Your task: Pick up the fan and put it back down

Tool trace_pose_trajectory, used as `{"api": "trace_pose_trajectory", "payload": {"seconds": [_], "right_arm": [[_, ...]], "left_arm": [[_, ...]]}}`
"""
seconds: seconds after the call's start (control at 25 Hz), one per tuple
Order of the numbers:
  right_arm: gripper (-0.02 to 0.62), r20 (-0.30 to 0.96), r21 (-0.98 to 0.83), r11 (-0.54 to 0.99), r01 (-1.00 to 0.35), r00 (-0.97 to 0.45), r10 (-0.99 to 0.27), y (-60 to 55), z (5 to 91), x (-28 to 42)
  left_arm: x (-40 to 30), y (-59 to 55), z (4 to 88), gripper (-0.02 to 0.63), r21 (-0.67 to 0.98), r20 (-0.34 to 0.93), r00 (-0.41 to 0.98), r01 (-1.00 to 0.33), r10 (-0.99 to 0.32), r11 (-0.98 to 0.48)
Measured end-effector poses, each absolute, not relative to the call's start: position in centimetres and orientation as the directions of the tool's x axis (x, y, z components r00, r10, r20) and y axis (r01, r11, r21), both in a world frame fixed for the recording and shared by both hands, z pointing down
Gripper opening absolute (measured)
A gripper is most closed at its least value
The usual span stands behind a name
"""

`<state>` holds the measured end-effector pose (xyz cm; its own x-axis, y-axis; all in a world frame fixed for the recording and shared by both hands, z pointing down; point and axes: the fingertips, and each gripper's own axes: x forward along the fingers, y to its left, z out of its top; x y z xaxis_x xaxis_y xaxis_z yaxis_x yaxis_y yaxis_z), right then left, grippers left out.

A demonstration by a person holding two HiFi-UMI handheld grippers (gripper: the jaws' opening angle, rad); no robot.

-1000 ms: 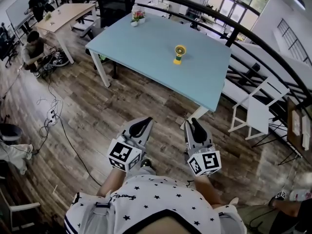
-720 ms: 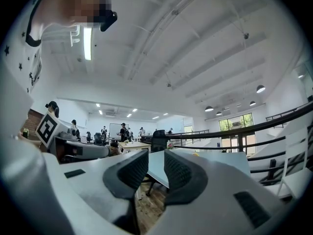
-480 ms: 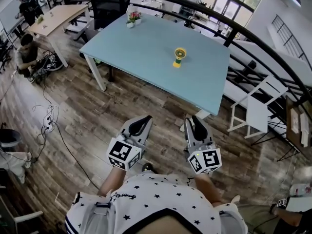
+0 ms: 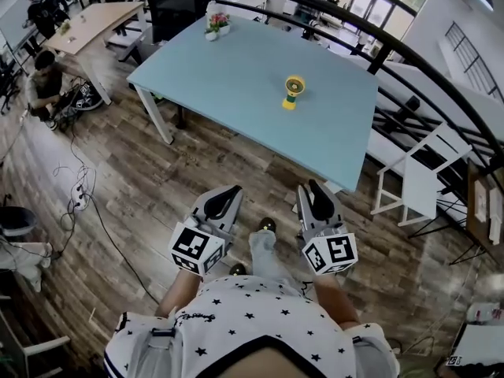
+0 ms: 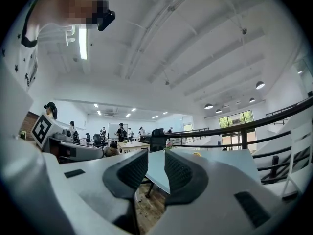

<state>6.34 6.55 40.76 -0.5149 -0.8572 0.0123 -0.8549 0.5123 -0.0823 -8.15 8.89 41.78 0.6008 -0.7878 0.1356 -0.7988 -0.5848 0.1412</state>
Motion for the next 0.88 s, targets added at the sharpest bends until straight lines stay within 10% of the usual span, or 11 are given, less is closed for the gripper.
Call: {"api": "trace_pose_trajectory", "payload": {"seconds": [0.88], "right_arm": [[0.095,0.047,-0.116,0.582,-0.805,-0.590,-0.806,-13.5,43.4,9.0]], "left_arm": [[-5.5,-8.9,42.4,0.031,0.131,0.162,0.499,-0.866,-0.851,-0.483]]}}
